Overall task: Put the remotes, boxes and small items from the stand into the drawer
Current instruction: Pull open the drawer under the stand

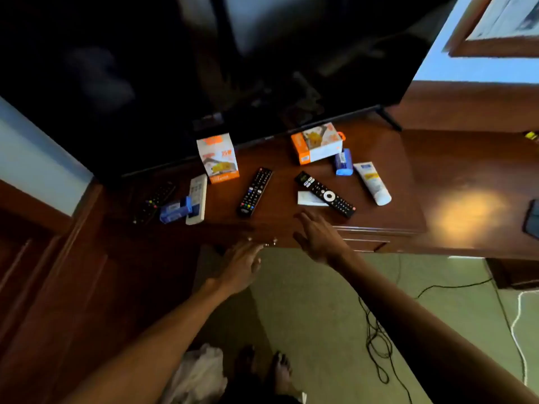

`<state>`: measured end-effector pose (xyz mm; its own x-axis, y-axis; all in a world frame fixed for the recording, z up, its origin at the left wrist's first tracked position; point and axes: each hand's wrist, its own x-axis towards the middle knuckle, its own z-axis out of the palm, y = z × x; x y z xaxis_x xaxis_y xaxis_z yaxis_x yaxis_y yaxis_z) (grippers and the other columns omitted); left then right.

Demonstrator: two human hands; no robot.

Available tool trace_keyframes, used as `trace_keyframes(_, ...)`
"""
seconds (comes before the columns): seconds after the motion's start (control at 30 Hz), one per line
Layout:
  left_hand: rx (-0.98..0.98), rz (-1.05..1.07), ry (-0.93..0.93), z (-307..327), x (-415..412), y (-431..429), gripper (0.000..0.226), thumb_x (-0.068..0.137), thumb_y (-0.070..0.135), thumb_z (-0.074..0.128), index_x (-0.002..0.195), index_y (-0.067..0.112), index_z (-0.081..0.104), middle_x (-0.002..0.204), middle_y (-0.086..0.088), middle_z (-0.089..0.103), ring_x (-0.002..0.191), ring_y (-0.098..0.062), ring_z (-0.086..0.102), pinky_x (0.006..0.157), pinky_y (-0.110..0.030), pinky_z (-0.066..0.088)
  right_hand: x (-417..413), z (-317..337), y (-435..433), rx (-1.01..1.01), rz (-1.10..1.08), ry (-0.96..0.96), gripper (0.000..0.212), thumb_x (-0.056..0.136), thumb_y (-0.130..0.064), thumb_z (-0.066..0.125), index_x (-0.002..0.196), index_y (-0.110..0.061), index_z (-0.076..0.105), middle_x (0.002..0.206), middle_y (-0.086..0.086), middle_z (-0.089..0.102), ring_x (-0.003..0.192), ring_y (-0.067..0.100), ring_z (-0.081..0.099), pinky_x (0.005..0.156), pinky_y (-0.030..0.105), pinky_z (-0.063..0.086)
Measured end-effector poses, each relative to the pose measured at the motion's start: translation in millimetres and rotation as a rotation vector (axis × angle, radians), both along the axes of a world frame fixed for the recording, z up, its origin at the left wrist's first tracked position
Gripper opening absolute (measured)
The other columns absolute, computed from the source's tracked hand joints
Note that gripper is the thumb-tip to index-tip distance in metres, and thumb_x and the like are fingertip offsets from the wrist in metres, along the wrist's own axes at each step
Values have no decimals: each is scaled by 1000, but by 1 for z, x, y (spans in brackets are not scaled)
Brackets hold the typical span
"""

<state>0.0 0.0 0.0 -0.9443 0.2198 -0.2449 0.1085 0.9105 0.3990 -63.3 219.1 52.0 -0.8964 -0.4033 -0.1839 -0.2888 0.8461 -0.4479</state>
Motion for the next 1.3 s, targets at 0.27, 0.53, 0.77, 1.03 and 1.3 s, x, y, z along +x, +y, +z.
trace_keyframes(0.27,-148,-58,12,-76,-26,13,61,99,34,40,153,18,17,160,-4,25,147,-22,21,118,-44,19,4,-72,11,112,74,134,62,97,-36,40,150,-7,27,160,17,21,149,34,19,121,48,22)
trace_keyframes(0.53,-218,-53,-30,-119,-1,18,94,87,45,56,155,11,1,163,-11,4,150,-29,6,118,-42,-1,9,-101,19,91,75,256,62,101,-35,41,154,-11,17,163,11,13,152,25,8,124,41,12)
trace_keyframes(0.77,-227,-68,-142,-108,17,19,106,80,55,57,154,16,-8,163,-9,-8,151,-27,-2,118,-55,13,12,-94,16,92,67,206,62,100,-34,38,154,-10,17,163,12,13,151,27,9,123,44,13)
trace_keyframes(1.03,-247,-103,-292,-82,69,21,95,87,54,49,154,14,-5,164,-7,-4,150,-27,2,118,-51,18,26,-77,9,92,59,122,62,101,-32,38,153,-6,18,162,17,12,151,31,7,123,44,13)
trace_keyframes(1.3,75,-43,368,-27,55,-15,40,91,41,49,120,17,63,119,-3,65,110,-21,58,91,-39,46,67,-92,13,39,45,105,43,100,-37,40,138,-17,41,145,8,46,132,26,44,107,46,41)
